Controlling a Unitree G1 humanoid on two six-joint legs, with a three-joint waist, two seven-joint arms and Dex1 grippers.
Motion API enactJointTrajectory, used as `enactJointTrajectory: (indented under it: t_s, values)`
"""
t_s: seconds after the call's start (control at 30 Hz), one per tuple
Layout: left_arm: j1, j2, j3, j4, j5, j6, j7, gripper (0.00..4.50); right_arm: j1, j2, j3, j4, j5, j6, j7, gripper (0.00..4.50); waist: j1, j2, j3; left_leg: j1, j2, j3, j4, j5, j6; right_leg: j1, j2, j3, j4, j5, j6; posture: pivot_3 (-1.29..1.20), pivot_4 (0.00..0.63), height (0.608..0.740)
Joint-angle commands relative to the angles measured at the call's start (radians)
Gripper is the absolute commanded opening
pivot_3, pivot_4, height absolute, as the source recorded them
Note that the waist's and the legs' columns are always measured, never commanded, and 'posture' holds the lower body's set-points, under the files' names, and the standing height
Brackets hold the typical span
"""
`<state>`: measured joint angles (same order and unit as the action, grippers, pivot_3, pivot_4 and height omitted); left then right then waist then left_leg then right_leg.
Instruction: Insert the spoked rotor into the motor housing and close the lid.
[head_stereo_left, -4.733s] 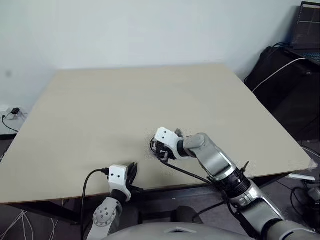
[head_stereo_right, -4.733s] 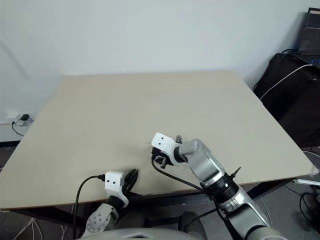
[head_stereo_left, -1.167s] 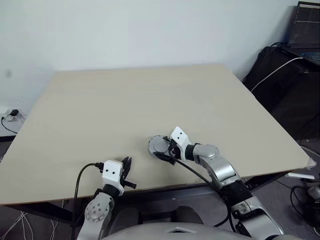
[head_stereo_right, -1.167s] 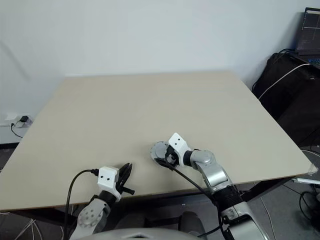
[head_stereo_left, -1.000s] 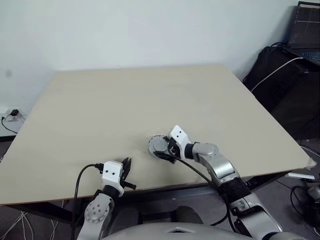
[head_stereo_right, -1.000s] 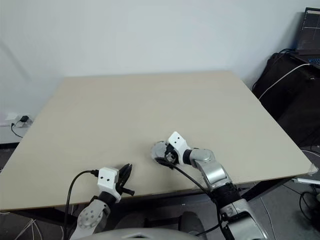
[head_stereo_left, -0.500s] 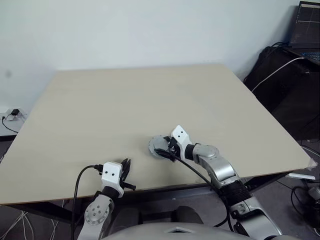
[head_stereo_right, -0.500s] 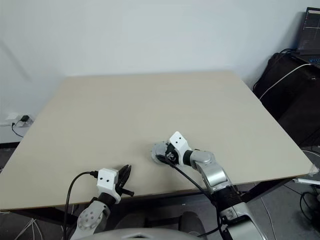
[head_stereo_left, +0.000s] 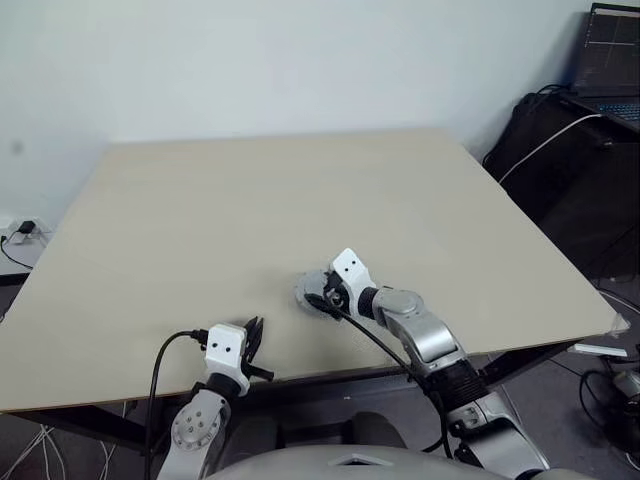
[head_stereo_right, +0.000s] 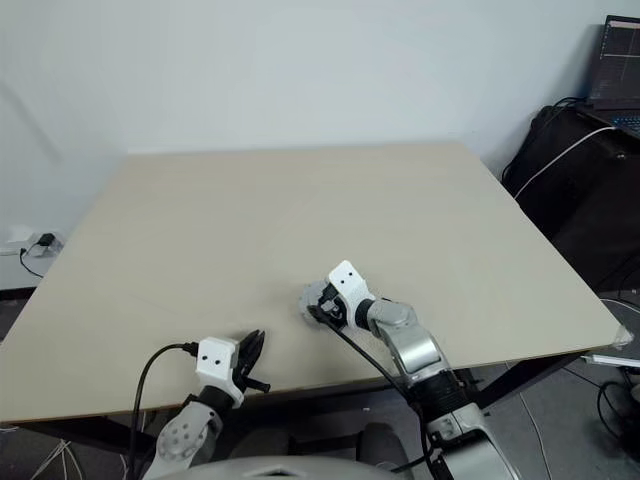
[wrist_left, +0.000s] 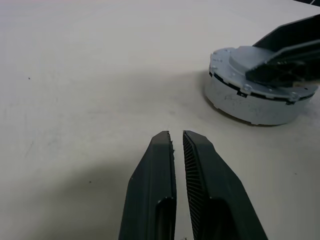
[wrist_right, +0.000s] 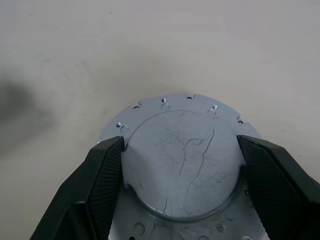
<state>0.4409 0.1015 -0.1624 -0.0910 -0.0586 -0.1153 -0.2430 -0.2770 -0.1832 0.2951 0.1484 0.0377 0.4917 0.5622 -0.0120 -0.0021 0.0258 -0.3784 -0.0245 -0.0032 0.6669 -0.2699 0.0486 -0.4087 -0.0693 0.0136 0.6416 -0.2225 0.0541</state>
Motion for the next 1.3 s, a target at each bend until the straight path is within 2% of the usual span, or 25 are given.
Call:
enactJointTrajectory:
  t_s: [0.03,0.23,0.57,1.3]
  values:
    - [-0.006,-0.006,0.001,-0.033,-0.010,-0.016,-0.001,0.42,-0.036,0.009,-0.027,-0.004,0.001,-0.001,-0.027,3.28,0.000,0.000,0.000,0.000,0.000,0.000,0.000,0.000,0.000,0.000,-0.001,0.000,0.000,0.000,0.000,0.00,0.000,0.740]
    - [-0.007,-0.005,0.003,-0.027,-0.012,-0.020,-0.003,0.42,-0.044,-0.001,0.005,0.009,-0.017,0.010,-0.022,3.28,0.001,0.000,0.000,0.000,0.000,0.000,0.000,0.000,0.000,0.000,0.000,0.000,0.000,0.000,0.000,0.00,0.000,0.740]
    - [-0.008,-0.003,0.002,-0.011,-0.013,-0.026,-0.010,0.42,-0.071,-0.044,0.030,-0.001,0.000,0.115,0.069,3.28,0.001,0.001,-0.001,0.000,-0.001,0.000,0.000,0.000,0.000,0.000,0.002,-0.001,0.000,0.000,0.000,0.00,0.000,0.740]
    - [-0.004,0.000,-0.006,-0.045,-0.004,-0.008,-0.004,0.42,-0.065,-0.070,0.073,0.015,-0.051,0.143,0.041,3.28,0.001,0.002,-0.002,0.000,-0.001,0.000,0.000,0.000,0.000,0.000,0.000,-0.001,-0.001,0.000,0.000,0.00,0.000,0.740]
